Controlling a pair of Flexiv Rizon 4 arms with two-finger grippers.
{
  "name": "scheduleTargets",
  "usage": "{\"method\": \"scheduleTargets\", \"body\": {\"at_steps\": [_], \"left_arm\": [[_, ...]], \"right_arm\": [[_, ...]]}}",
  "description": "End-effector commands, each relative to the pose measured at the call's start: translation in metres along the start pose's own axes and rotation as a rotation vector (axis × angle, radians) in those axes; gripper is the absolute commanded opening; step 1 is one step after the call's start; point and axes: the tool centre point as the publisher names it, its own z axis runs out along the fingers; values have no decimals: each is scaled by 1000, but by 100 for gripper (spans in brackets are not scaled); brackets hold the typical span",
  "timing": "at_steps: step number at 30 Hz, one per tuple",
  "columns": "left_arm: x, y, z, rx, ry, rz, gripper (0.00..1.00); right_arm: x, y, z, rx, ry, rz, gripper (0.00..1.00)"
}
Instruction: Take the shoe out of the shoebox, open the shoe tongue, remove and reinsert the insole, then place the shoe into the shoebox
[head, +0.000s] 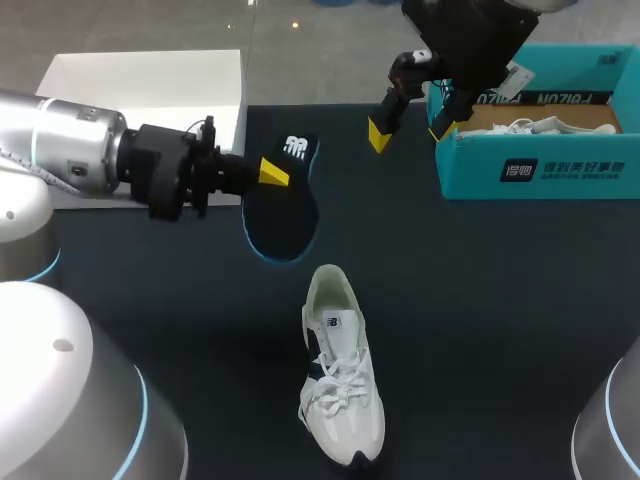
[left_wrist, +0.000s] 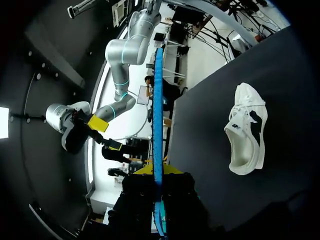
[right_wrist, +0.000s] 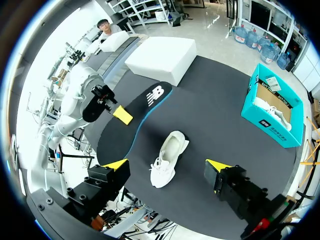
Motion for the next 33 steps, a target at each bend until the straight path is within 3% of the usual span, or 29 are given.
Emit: {"method": "scheduleTargets", "body": {"at_steps": [1, 14, 20, 28, 33], "left_arm": [[0, -4, -2, -47, -3, 148, 0], [15, 8, -14, -196, 22, 217, 0], [5, 16, -8, -199, 18, 291, 0], [-6, 31, 7, -190, 118, 373, 0], [-8, 36, 18, -183, 122, 373, 0]], "right_arm": [[0, 1, 1, 1, 0, 1, 100], [0, 1, 1, 1, 0, 1, 100], [0, 1, 1, 1, 0, 1, 100], [0, 1, 1, 1, 0, 1, 100], [0, 1, 1, 1, 0, 1, 100]]}}
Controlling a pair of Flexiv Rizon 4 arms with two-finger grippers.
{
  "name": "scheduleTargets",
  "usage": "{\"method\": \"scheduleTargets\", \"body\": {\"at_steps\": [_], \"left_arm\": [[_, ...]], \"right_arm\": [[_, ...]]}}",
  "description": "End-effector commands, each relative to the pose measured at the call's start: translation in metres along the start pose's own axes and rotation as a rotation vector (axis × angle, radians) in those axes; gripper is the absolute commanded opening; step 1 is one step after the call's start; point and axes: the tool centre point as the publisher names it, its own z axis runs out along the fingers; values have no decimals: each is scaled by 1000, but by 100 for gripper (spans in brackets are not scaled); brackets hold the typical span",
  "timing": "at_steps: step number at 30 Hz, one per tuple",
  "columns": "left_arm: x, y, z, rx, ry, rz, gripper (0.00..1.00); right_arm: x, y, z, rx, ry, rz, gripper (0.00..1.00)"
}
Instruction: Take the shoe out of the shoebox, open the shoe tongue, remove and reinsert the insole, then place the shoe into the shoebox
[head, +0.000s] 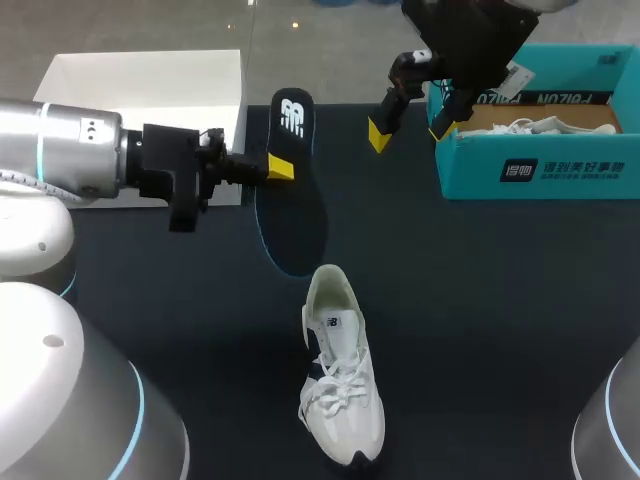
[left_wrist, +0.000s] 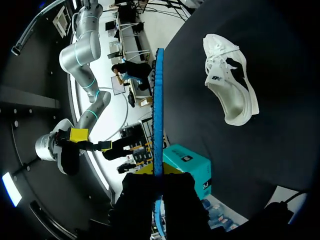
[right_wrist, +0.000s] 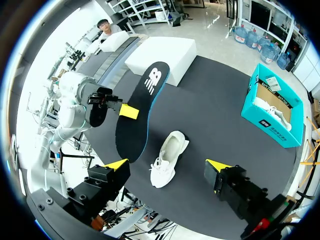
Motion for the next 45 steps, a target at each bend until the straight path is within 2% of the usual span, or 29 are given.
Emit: {"method": "scheduleTargets", "body": {"at_steps": [1, 9, 11, 24, 26, 32, 37, 42, 45], "left_arm": [[-2, 12, 19, 14, 5, -4, 0], [1, 13, 33, 22, 1, -9, 0], [1, 15, 34, 13, 30, 10, 0], [1, 15, 34, 14, 28, 5, 0], [1, 15, 34, 14, 28, 5, 0], [1, 15, 34, 14, 28, 5, 0], [1, 15, 34, 14, 28, 5, 0], [1, 15, 34, 14, 28, 5, 0], [1, 15, 34, 14, 28, 5, 0]], "right_arm": [[0, 1, 1, 1, 0, 1, 100], [0, 1, 1, 1, 0, 1, 100], [0, 1, 1, 1, 0, 1, 100], [0, 1, 1, 1, 0, 1, 100], [0, 5, 0, -26, 3, 13, 100], [11, 23, 9, -27, 3, -10, 100], [28, 38, 16, -12, 4, -55, 100], [44, 44, 21, 20, -6, -61, 100], [46, 45, 21, 20, -12, -66, 100]]}}
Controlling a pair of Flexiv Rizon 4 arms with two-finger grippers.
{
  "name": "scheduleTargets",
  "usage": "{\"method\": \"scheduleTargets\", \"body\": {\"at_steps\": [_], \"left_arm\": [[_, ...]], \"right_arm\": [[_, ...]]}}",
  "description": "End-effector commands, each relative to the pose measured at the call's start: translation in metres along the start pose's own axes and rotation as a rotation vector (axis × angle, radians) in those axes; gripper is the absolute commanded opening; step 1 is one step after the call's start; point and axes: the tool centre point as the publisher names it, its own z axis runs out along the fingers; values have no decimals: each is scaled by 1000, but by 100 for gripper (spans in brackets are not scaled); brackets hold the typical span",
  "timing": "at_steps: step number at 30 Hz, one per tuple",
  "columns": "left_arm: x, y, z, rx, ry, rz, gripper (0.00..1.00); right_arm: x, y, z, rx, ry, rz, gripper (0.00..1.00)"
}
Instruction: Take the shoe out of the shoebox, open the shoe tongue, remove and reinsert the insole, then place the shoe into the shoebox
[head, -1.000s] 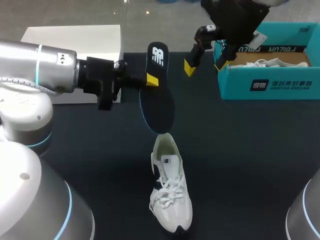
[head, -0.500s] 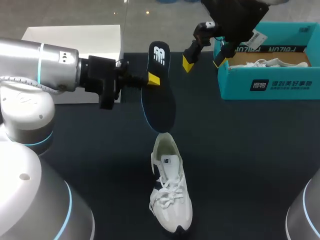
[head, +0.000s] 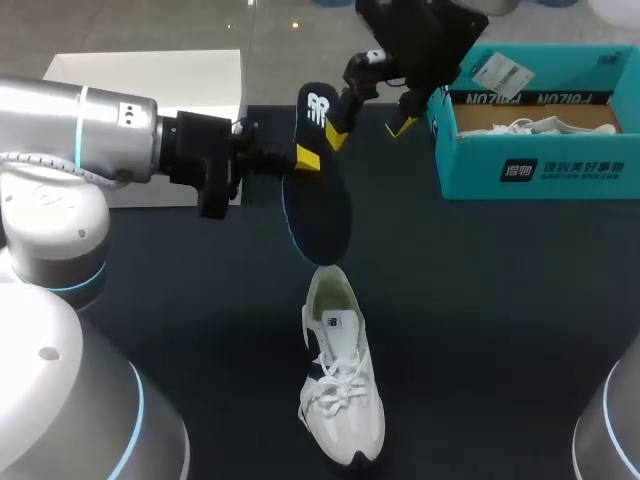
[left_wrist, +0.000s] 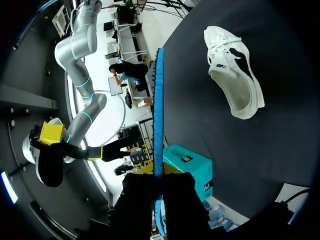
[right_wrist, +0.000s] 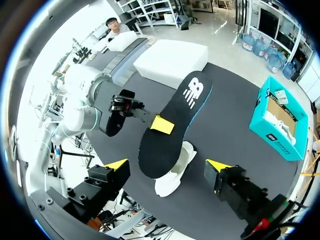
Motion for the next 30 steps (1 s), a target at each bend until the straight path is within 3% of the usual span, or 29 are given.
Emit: {"method": "scheduleTargets", "body": {"at_steps": [1, 11, 26, 30], "left_arm": [[0, 0, 1, -1, 3, 1, 0], [0, 0, 1, -1, 3, 1, 0], [0, 0, 1, -1, 3, 1, 0], [0, 0, 1, -1, 3, 1, 0]], "right_arm": [[10, 12, 2, 44, -25, 4, 100], [3, 5, -4, -4, -3, 13, 100], [-7, 3, 0, 1, 17, 7, 100], [-16, -3, 4, -71, 73, -18, 100]]}}
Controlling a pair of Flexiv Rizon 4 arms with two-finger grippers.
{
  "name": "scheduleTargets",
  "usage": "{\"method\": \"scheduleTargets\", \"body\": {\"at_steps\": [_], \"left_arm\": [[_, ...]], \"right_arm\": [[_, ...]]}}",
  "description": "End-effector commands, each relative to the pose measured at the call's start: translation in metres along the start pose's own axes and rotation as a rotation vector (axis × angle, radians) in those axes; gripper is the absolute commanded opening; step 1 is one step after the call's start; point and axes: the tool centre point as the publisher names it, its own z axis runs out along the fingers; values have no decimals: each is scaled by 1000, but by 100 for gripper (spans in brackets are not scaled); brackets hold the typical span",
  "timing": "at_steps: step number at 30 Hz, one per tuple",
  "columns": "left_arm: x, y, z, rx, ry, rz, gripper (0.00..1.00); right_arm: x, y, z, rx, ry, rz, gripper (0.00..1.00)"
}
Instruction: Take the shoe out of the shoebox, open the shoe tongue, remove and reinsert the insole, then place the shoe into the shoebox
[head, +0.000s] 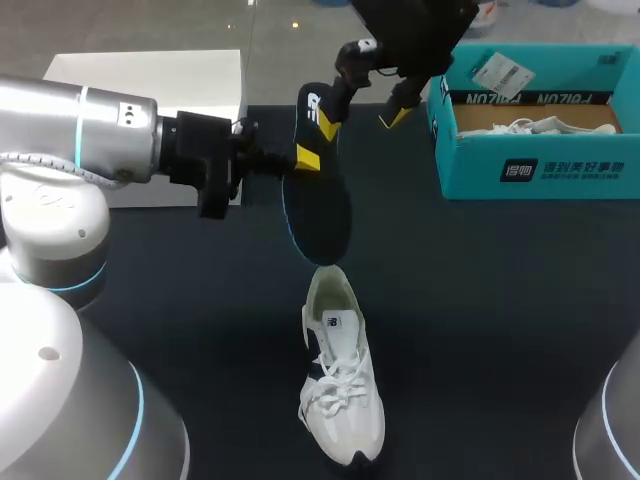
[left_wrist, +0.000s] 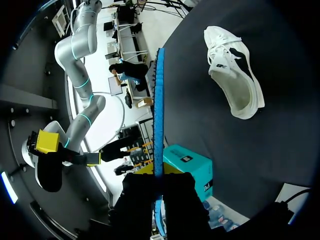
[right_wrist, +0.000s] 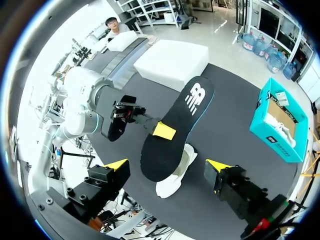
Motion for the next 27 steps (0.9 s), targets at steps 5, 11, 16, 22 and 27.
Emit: {"method": "scheduleTargets", "body": {"at_steps": [5, 11, 16, 22, 27], "left_arm": [[0, 0, 1, -1, 3, 1, 0], [0, 0, 1, -1, 3, 1, 0], [0, 0, 1, -1, 3, 1, 0], [0, 0, 1, -1, 3, 1, 0], [0, 0, 1, -1, 3, 1, 0]], "right_arm": [[-27, -26, 16, -173, 147, -11, 100], [-34, -29, 24, -253, 236, -9, 100], [-36, -26, 28, -268, 290, -13, 100], [-42, -27, 35, -291, 382, 2, 100], [-45, -26, 40, -308, 434, 5, 100]]}}
